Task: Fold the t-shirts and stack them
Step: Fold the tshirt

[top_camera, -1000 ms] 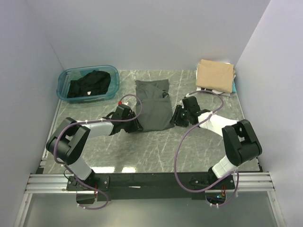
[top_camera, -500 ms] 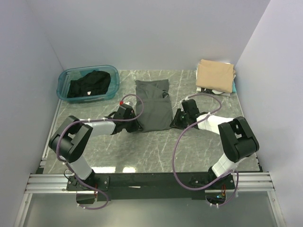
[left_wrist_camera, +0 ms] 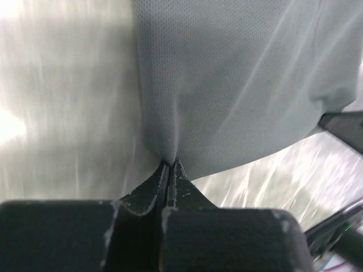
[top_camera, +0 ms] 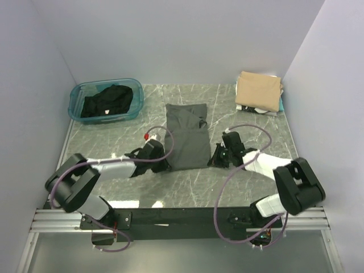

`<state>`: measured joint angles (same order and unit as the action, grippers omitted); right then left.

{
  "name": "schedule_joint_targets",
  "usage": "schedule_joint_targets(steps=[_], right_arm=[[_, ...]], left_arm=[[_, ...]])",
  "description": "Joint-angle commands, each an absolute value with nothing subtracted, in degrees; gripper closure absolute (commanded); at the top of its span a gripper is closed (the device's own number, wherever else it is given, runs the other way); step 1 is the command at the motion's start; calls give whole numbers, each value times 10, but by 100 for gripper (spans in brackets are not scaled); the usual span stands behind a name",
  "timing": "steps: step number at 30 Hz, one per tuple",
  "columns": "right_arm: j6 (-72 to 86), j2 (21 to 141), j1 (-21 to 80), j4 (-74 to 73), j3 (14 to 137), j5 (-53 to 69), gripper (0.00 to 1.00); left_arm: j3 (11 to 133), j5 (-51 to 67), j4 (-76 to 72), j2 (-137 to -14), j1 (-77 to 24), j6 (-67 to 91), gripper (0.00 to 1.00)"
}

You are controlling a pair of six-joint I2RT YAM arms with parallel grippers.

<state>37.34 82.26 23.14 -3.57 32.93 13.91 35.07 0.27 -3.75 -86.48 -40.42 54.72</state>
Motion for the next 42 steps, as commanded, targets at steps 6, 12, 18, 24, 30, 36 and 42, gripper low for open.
schedule_joint_targets(steps=[6,12,18,24,30,36,42], right_arm=[[425,598,303,-233,257,72,100],[465,428,326,-412,280,69,100],[449,368,326,-468,352,68,100],[400,425,324,-446,448,-24,100],[360,492,283,-382,517,-6,100],[340,569,227,-337,569,57,100],[337,613,213,-294,592,93,100]], left_arm=[[272,-100,169,-685,-538,683,99],[298,-116,249,-564,-647,750,99],[373,-149,308,-533,-673,740,99],[444,-257,330,-542,-671,714,99],[479,-238,266,-568,-602,633,99],[504,-169,206,-606,-501,564,99],[513,-99,164,-649,-431,534,99]])
